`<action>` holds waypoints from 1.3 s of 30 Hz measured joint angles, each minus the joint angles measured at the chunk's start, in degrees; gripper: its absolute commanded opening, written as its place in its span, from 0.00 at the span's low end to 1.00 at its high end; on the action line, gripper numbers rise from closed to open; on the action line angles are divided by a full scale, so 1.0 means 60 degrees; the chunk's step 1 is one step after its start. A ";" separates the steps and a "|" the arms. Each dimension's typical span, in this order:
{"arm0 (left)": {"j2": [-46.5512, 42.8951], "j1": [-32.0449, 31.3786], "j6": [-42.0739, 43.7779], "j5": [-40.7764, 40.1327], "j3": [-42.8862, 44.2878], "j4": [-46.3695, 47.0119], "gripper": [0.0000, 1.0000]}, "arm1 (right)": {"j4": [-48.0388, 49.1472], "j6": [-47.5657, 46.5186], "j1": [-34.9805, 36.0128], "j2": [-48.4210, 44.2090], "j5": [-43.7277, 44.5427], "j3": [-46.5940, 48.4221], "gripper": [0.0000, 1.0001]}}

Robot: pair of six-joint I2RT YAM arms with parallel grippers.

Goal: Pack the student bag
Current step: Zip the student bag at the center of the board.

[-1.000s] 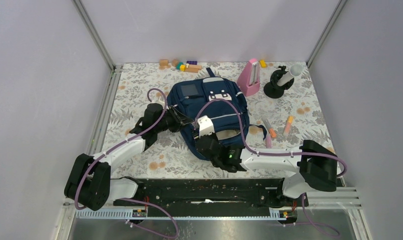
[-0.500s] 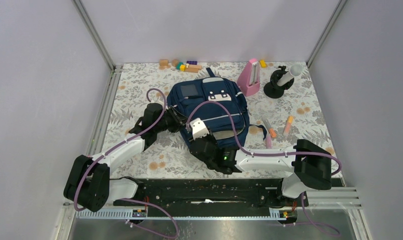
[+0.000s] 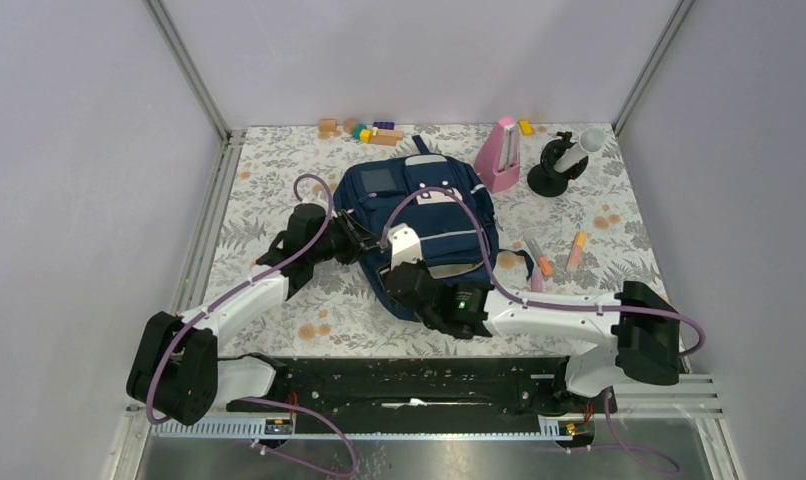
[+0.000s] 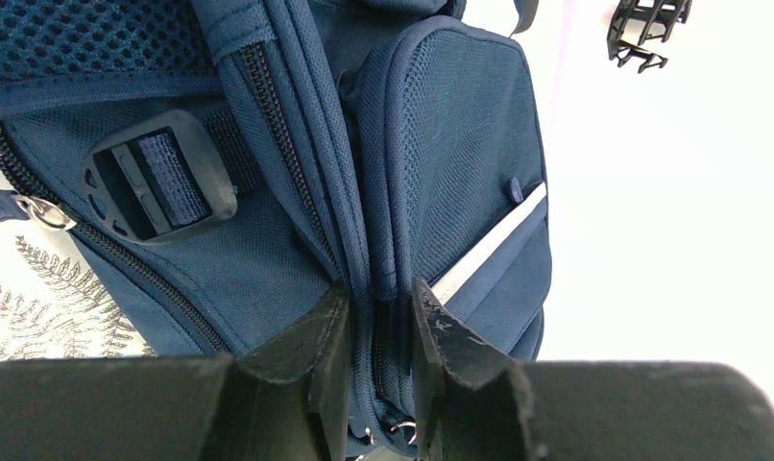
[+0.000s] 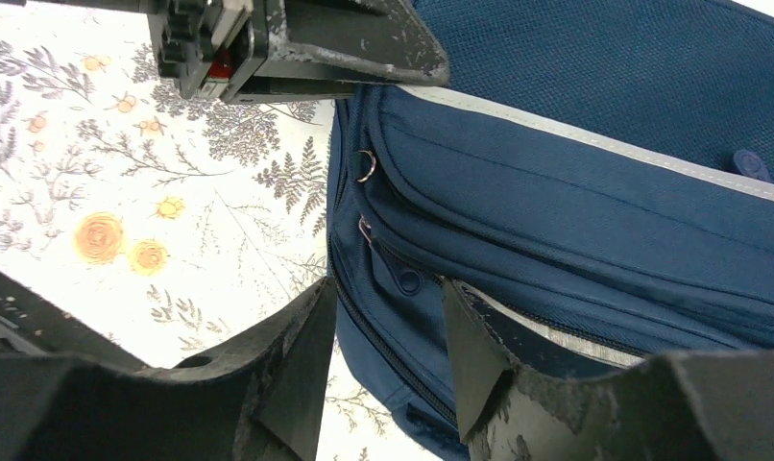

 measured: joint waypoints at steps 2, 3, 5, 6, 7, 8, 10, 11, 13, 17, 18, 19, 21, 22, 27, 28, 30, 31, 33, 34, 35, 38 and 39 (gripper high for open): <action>0.0000 -0.0004 0.0055 0.0011 0.0091 -0.0113 0.00 | -0.0193 0.0244 -0.0142 -0.0288 -0.0357 0.0007 0.52; 0.0000 -0.0007 0.0080 0.0011 0.0124 -0.0160 0.00 | -0.0226 0.0361 -0.0248 -0.0430 -0.0590 0.0007 0.52; 0.0000 -0.0007 0.0160 0.0011 0.0222 -0.0288 0.00 | -0.0229 0.0514 -0.0466 -0.0619 -0.1067 0.0007 0.51; 0.0000 -0.0018 0.0197 0.0022 0.0266 -0.0393 0.00 | -0.0204 0.0576 -0.0605 -0.0685 -0.1293 0.0007 0.50; 0.0000 -0.0036 0.0229 0.0029 0.0299 -0.0452 0.00 | -0.0189 0.0619 -0.0758 -0.0714 -0.1515 0.0007 0.49; 0.0000 -0.0047 0.0251 0.0029 0.0324 -0.0525 0.00 | -0.0189 0.0648 -0.0874 -0.0721 -0.1701 0.0007 0.47; 0.0000 -0.0047 0.0299 0.0029 0.0386 -0.0637 0.00 | -0.0197 0.0663 -0.1035 -0.0718 -0.1953 0.0007 0.46; 0.0000 -0.0047 0.0317 0.0026 0.0401 -0.0667 0.00 | -0.0197 0.0670 -0.1071 -0.0714 -0.2011 0.0007 0.46; 0.0000 -0.0047 0.0328 0.0029 0.0412 -0.0710 0.00 | -0.0197 0.0667 -0.1078 -0.0703 -0.2193 0.0007 0.46; 0.0000 -0.0047 0.0331 0.0029 0.0430 -0.0736 0.00 | -0.0193 0.0648 -0.1078 -0.0688 -0.2437 0.0007 0.45; 0.0000 -0.0047 0.0335 0.0029 0.0433 -0.0743 0.00 | -0.0193 0.0645 -0.1078 -0.0688 -0.2463 0.0007 0.45; 0.0000 -0.0047 0.0335 0.0029 0.0441 -0.0758 0.00 | -0.0193 0.0645 -0.1078 -0.0688 -0.2481 0.0004 0.45; 0.0000 -0.0047 0.0339 0.0029 0.0463 -0.0780 0.00 | -0.0098 0.0641 -0.1078 -0.0688 -0.2601 -0.0058 0.45; 0.0000 -0.0047 0.0346 0.0029 0.0466 -0.0783 0.00 | -0.0015 0.0634 -0.1078 -0.0688 -0.2667 -0.0127 0.46; 0.0000 -0.0047 0.0364 0.0033 0.0474 -0.0794 0.00 | 0.0204 0.0528 -0.1078 -0.0634 -0.2871 -0.0492 0.46; 0.0000 -0.0047 0.0372 0.0033 0.0474 -0.0794 0.00 | 0.0237 0.0492 -0.1078 -0.0605 -0.2867 -0.0499 0.47; 0.0000 -0.0047 0.0390 0.0033 0.0477 -0.0794 0.00 | 0.0291 0.0448 -0.1060 -0.0550 -0.2838 -0.0510 0.47; 0.0000 -0.0047 0.0393 0.0033 0.0477 -0.0794 0.00 | 0.0317 0.0404 -0.1042 -0.0528 -0.2823 -0.0521 0.47; 0.0000 -0.0047 0.0397 0.0033 0.0477 -0.0798 0.00 | 0.0339 0.0339 -0.0987 -0.0521 -0.2725 -0.0543 0.47; 0.0000 -0.0047 0.0401 0.0033 0.0477 -0.0798 0.00 | 0.0379 0.0295 -0.0936 -0.0521 -0.2630 -0.0568 0.47; 0.0000 -0.0047 0.0401 0.0033 0.0481 -0.0801 0.00 | 0.0426 0.0262 -0.0878 -0.0525 -0.2543 -0.0605 0.47; 0.0000 -0.0047 0.0415 0.0033 0.0484 -0.0860 0.00 | 0.0550 0.0211 -0.0652 -0.0608 -0.2208 -0.0790 0.48; 0.0000 -0.0047 0.0426 0.0029 0.0495 -0.0892 0.00 | 0.0557 0.0215 -0.0554 -0.0685 -0.2091 -0.0892 0.49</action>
